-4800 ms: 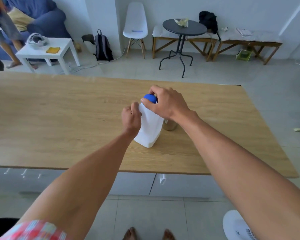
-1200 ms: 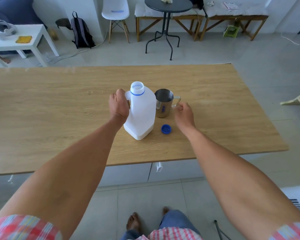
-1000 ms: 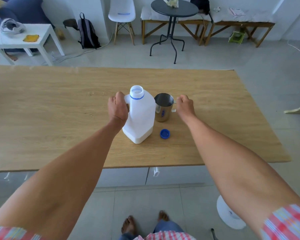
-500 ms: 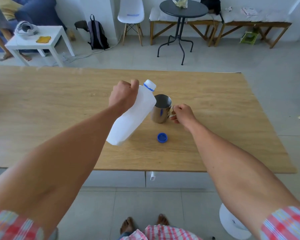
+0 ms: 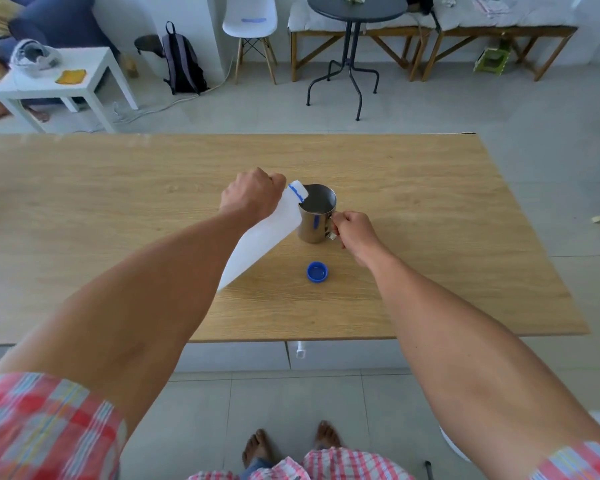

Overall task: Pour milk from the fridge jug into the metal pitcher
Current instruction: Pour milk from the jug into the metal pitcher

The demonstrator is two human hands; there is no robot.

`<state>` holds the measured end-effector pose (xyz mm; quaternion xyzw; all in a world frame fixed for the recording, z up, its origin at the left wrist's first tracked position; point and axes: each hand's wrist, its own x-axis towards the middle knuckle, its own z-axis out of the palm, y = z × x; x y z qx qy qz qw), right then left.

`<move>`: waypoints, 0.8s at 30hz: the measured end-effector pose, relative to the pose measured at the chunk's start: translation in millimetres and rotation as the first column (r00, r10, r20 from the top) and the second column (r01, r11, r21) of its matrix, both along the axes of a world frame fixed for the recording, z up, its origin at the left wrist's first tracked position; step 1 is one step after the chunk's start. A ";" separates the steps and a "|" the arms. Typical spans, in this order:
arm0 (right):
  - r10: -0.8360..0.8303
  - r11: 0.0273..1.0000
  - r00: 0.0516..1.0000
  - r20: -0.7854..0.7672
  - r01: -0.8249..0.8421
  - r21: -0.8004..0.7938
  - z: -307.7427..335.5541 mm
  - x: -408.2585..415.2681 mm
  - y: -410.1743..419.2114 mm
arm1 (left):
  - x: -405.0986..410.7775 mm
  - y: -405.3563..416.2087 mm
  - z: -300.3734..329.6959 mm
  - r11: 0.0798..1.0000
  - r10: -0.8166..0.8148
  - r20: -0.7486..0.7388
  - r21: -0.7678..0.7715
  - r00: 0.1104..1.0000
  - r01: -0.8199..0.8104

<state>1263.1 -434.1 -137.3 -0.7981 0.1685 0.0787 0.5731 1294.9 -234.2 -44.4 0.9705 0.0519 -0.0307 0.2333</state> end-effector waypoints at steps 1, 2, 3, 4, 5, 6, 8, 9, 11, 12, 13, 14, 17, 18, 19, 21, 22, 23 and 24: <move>0.002 1.000 1.000 0.002 -0.002 0.001 -0.6 -0.8 0.3 | 0.7 -1.5 -1.8 1.000 -0.011 -0.002 0.017 1.000 0.011; 0.005 1.000 1.000 0.005 -0.005 0.002 -1.1 -1.5 0.4 | 1.6 -3.0 -3.3 0.999 -0.021 0.000 0.033 1.000 0.021; 0.008 1.000 1.000 0.005 -0.008 0.004 -1.6 -2.1 0.6 | 2.3 -4.5 -4.4 0.998 -0.029 0.004 0.048 1.000 0.029; 0.010 1.000 1.000 0.005 -0.010 0.007 -1.8 -2.6 0.6 | 2.9 -5.7 -4.9 0.998 -0.037 0.008 0.059 0.999 0.037; 0.012 1.000 1.000 0.003 -0.012 0.010 -2.1 -2.9 0.5 | 3.6 -7.0 -5.3 0.997 -0.045 0.012 0.070 0.999 0.044; 0.013 1.000 1.000 0.003 -0.013 0.013 -2.1 -2.9 0.3 | 4.3 -8.1 -5.4 0.996 -0.050 0.013 0.080 0.999 0.049; 0.013 1.000 1.000 -0.002 -0.013 0.019 -1.9 -2.8 -0.3 | 6.9 -9.5 -5.5 0.994 -0.058 0.014 0.096 0.998 0.056; 0.012 1.000 1.000 -0.003 -0.012 0.023 -1.7 -2.6 -0.7 | 8.5 -9.8 -5.5 0.993 -0.060 0.012 0.103 0.998 0.058; 0.013 1.000 1.000 0.002 -0.013 0.026 -1.2 -2.0 -1.7 | 11.4 -10.2 -5.1 0.991 -0.065 0.004 0.116 0.998 0.064; 0.014 1.000 1.000 0.003 -0.014 0.025 -1.0 -1.7 -1.9 | 12.3 -10.2 -4.9 0.990 -0.070 0.000 0.121 0.998 0.069; 0.015 1.000 1.000 0.003 -0.015 0.024 -1.1 -1.3 -2.0 | 13.2 -10.3 -4.7 0.989 -0.075 -0.003 0.127 0.997 0.075; 0.015 1.000 1.000 0.002 -0.015 0.026 -1.0 -1.2 -2.1 | 13.6 -10.8 -4.1 0.987 -0.080 -0.004 0.138 0.997 0.080; 0.010 0.999 1.000 0.010 -0.010 0.032 -1.1 -0.4 -2.3 | 15.0 -13.6 -1.9 0.980 -0.090 -0.012 0.178 0.996 0.091; 0.009 1.000 1.000 0.011 -0.010 0.030 -1.3 0.0 -2.4 | 15.4 -14.4 -1.1 0.977 -0.095 -0.013 0.190 0.995 0.096; 0.009 1.000 1.000 0.012 -0.009 0.027 -1.4 0.5 -2.0 | 15.9 -14.8 0.0 0.974 -0.103 -0.011 0.202 0.995 0.103; 0.008 1.000 1.000 0.007 -0.009 0.017 -1.2 1.3 -1.5 | 17.4 -15.3 0.8 0.967 -0.124 -0.003 0.223 0.992 0.122; 0.008 1.000 1.000 0.006 -0.008 0.012 -1.1 1.6 -1.5 | 18.1 -15.3 0.8 0.964 -0.132 -0.002 0.233 0.991 0.128; 0.006 1.000 1.000 0.006 -0.006 0.009 -1.1 2.1 -1.3 | 18.8 -15.3 1.1 0.961 -0.136 -0.003 0.242 0.991 0.133; 0.005 1.000 1.000 0.005 -0.005 0.006 -1.0 2.4 -1.4 | 19.2 -15.5 1.6 0.959 -0.139 -0.005 0.251 0.990 0.136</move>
